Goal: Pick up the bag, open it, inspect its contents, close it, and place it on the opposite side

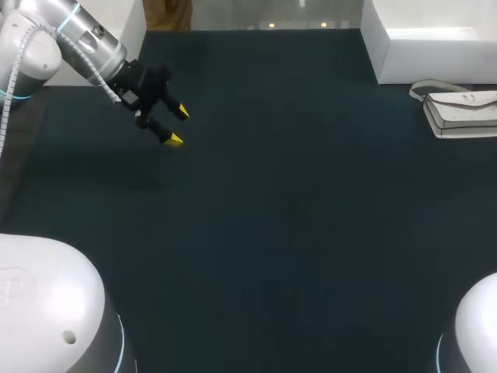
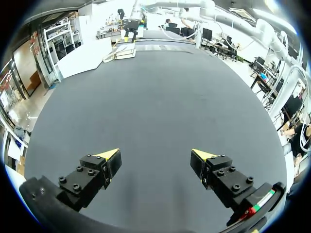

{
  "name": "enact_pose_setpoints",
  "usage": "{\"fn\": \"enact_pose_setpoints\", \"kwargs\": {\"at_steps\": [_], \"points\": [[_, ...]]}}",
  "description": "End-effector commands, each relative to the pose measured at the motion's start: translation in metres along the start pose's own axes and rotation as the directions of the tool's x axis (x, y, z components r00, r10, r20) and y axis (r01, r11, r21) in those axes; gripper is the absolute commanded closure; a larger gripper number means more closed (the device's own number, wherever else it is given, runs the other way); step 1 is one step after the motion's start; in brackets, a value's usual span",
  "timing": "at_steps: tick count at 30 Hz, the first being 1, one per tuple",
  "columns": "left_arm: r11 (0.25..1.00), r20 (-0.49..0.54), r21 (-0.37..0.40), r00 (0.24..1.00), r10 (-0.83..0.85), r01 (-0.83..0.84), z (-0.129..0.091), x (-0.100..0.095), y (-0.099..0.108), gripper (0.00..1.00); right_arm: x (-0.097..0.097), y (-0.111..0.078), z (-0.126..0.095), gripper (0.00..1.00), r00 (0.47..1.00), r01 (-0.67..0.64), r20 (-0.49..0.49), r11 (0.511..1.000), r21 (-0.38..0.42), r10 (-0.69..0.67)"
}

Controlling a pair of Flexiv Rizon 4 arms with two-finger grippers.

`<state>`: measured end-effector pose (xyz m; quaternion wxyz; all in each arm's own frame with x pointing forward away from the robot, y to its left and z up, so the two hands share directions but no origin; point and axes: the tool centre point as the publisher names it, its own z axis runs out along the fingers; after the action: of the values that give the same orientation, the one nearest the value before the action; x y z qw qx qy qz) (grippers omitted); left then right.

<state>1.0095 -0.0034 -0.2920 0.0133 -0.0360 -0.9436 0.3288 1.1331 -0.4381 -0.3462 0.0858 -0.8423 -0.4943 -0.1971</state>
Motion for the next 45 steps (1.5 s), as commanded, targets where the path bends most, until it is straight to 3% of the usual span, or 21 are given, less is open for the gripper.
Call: {"fn": "enact_pose_setpoints", "kwargs": {"at_steps": [1,6,9,13,19,24,27,28,45], "points": [[1.0,0.0,0.002,1.0,0.001,-0.001,0.001,-0.001,0.0,0.0,-0.007,0.014,0.009,0.04,1.0,0.0,-0.025,0.979,0.205,0.005],[1.0,0.0,0.002,1.0,0.001,-0.001,0.001,-0.001,0.0,0.0,-0.008,0.019,0.015,0.11,0.999,-0.003,-0.045,0.978,0.21,0.013],[1.0,0.0,0.002,1.0,0.001,-0.001,0.001,-0.001,0.0,0.0,-0.008,0.023,0.016,0.34,0.998,-0.007,-0.063,0.979,0.205,0.02],[1.0,0.0,0.002,1.0,0.001,-0.001,0.001,-0.001,0.0,0.0,-0.009,0.029,0.021,0.33,0.996,-0.019,-0.085,0.978,0.207,0.038],[1.0,0.0,0.002,1.0,0.001,-0.001,0.001,-0.001,0.0,0.0,-0.006,0.03,0.023,0.45,0.994,-0.018,-0.1,0.978,0.208,0.039],[1.0,0.0,0.002,1.0,0.001,-0.001,0.001,-0.001,0.0,0.0,-0.005,0.026,0.027,0.7,0.993,-0.017,-0.107,0.976,0.218,0.042],[1.0,0.0,0.002,1.0,0.001,-0.001,0.001,-0.001,0.0,0.0,-0.006,0.022,0.027,0.95,0.993,-0.02,-0.112,0.975,0.222,0.045],[1.0,0.0,0.002,1.0,0.001,-0.001,0.001,-0.001,0.0,0.0,-0.006,0.021,0.026,0.98,0.992,-0.02,-0.118,0.975,0.222,0.047],[1.0,0.0,0.002,1.0,0.001,-0.001,0.001,-0.001,0.0,0.0,0.005,-0.007,0.018,1.0,0.972,0.02,-0.231,0.97,0.241,0.038]]}}
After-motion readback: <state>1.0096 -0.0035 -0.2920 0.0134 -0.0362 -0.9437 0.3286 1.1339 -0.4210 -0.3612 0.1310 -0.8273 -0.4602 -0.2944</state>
